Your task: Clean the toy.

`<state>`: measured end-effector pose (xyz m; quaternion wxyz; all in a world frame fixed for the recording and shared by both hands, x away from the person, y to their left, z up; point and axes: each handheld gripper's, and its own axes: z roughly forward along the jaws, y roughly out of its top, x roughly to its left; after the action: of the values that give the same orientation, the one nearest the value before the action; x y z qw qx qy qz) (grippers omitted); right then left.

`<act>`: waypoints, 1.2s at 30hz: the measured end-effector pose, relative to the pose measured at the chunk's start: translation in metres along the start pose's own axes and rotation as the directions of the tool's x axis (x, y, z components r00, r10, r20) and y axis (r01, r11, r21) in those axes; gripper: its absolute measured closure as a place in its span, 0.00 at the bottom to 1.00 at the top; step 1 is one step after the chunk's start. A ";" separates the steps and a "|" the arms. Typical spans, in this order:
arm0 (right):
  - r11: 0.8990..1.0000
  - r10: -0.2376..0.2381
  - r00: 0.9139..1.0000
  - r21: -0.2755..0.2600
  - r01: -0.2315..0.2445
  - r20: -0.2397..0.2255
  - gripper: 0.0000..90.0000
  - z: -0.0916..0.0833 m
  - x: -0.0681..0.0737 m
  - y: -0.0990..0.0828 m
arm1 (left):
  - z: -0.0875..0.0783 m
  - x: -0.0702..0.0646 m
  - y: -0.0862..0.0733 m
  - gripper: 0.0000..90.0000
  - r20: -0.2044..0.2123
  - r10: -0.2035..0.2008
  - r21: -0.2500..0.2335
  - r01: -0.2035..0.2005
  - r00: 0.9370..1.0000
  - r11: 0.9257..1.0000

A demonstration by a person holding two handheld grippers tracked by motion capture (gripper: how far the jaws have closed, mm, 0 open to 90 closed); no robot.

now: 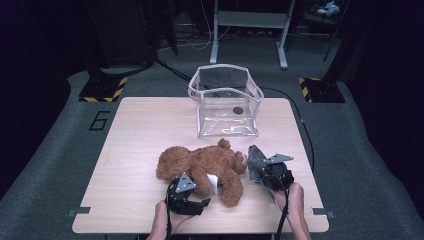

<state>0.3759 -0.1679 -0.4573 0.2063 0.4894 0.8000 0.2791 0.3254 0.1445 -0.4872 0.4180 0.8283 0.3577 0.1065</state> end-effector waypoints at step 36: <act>1.000 -0.006 1.000 -0.008 0.006 0.002 0.89 0.000 -0.002 -0.002 | 0.024 -0.007 -0.001 0.60 -0.141 -0.071 -0.079 0.060 0.987 0.995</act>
<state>0.3754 -0.1704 -0.4579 0.2098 0.4865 0.8001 0.2814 0.3319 0.1254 -0.5019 0.4250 0.7900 0.4097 0.1655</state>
